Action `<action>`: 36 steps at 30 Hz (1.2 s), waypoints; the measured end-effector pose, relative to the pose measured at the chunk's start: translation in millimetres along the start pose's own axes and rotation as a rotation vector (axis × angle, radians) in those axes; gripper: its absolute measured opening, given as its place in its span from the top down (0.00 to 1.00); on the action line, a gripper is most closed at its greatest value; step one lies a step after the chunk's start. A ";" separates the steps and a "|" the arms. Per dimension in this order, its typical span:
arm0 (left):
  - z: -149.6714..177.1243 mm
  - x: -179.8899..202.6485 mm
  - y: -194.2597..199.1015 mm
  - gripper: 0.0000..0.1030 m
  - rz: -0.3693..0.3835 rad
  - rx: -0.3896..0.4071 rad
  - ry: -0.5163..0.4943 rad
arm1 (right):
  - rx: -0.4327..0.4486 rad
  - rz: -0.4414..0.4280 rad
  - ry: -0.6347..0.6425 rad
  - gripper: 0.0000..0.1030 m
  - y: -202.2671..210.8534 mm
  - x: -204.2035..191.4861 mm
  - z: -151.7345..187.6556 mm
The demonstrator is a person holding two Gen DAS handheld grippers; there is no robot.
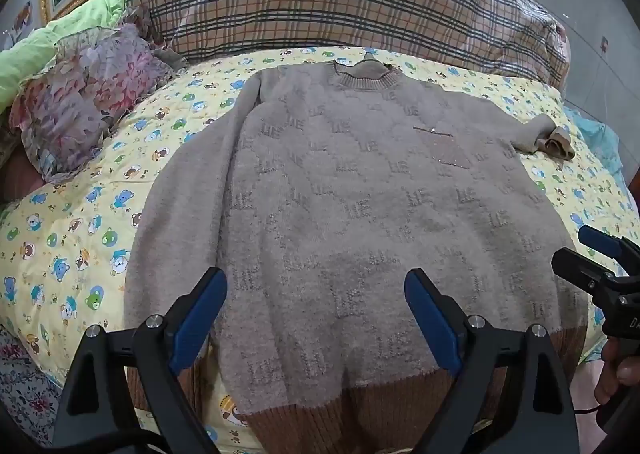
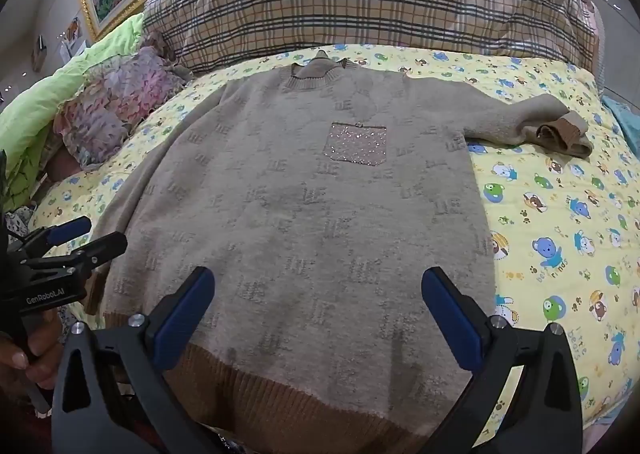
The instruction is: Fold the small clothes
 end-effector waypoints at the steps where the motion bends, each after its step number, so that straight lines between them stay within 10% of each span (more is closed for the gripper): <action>1: 0.0 0.2 -0.2 0.12 0.000 0.000 0.001 | 0.000 0.000 -0.001 0.00 -0.9 -2.2 -0.6; 27: 1.2 0.2 -1.2 0.12 0.005 -0.008 0.006 | -0.010 -0.150 -0.068 0.00 4.0 -9.6 -2.2; 36: 0.0 -0.2 -1.2 0.12 0.008 0.000 0.007 | -0.042 -0.032 -0.004 0.00 -2.6 -5.2 1.7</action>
Point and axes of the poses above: each gripper's, at about its wrist camera, not at the fingertips, and y roughly against the way its jaws point, x to its right, z to its underside, the point moved 9 cm from there along -y, roughly the way its jaws point, and after that the axes turned 14 degrees about -x, right-handed, at the moved point
